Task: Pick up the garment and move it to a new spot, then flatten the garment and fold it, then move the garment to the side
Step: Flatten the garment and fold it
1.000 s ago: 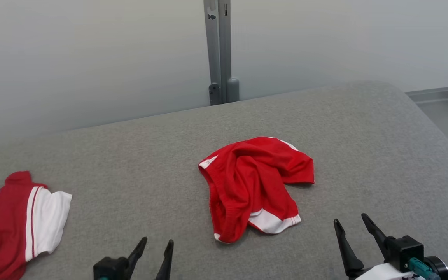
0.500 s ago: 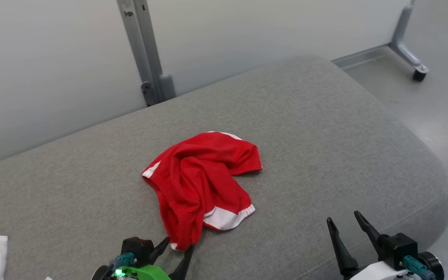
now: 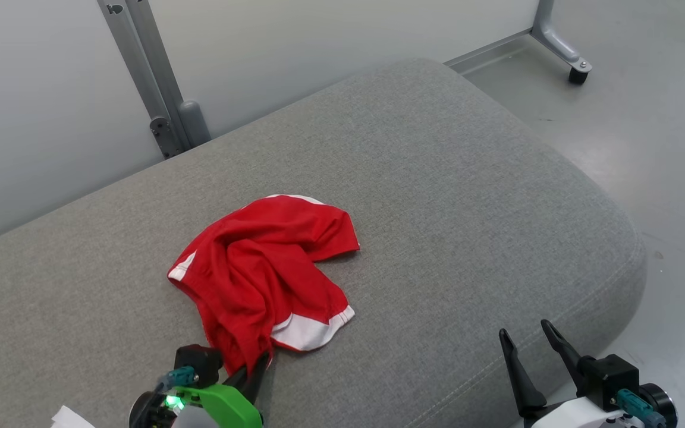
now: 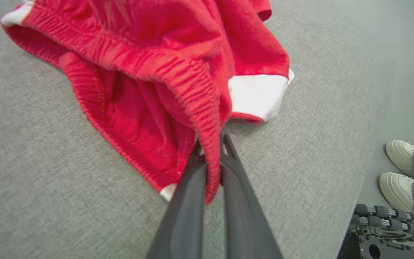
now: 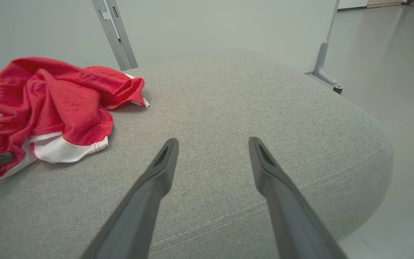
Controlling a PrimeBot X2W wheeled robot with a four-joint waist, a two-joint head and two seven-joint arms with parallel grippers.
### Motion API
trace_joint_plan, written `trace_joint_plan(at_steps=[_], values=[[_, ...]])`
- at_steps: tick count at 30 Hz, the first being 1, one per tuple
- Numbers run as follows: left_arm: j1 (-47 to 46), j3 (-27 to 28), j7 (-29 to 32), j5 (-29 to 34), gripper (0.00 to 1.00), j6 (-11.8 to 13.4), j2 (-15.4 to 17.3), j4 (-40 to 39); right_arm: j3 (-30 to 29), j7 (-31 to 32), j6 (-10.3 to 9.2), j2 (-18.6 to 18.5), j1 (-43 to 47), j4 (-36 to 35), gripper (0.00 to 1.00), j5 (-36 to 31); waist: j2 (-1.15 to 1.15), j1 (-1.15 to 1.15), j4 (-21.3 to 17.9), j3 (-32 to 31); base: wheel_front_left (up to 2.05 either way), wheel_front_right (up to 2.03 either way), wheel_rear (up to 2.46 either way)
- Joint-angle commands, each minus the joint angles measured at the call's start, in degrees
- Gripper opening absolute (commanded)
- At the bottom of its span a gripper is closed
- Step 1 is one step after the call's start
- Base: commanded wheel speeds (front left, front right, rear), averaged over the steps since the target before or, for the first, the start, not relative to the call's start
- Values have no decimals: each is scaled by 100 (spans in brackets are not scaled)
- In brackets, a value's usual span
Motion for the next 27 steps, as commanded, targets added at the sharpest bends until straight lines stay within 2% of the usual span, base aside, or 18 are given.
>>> trace_joint_plan(at_steps=[1, 6, 13, 17, 21, 23, 27], values=[[-102, 81, -115, -110, 0, -1, -19, -97, -18, -35, -6, 9, -30, 6, 100, 6, 0, 0, 37, -17, 0, 0, 0], [-317, 225, -221, -429, 0, -5, -211, -735, -30, -31, -6, 31, -26, 15, 100, -20, 0, 0, 177, -78, 0, 0, 0], [-1314, 55, 197, -799, 0, -10, -624, -1593, -42, -40, -6, 63, -52, 39, 100, -39, 0, 0, 301, -112, 0, 0, 0], [-2095, -198, 268, -1072, 0, -12, -820, -1580, 41, -33, -6, 78, -115, 84, 100, -45, 0, 0, 226, -116, 0, 0, 0], [-2735, -310, 25, -1410, 0, -5, -893, -1246, 119, -71, -6, 91, -163, 144, 100, -28, 0, 0, 82, -117, 0, 0, 0], [-2974, -431, -177, -1814, 0, 116, -909, -1202, 171, -86, -6, 105, -197, 180, 100, -24, 0, 0, 1, -113, 0, 0, 0], [-3326, -784, -443, -2379, 0, 594, -902, -1011, 164, -115, -6, 119, -188, 233, 100, -17, 0, 0, -17, -91, 0, 0, 0]])
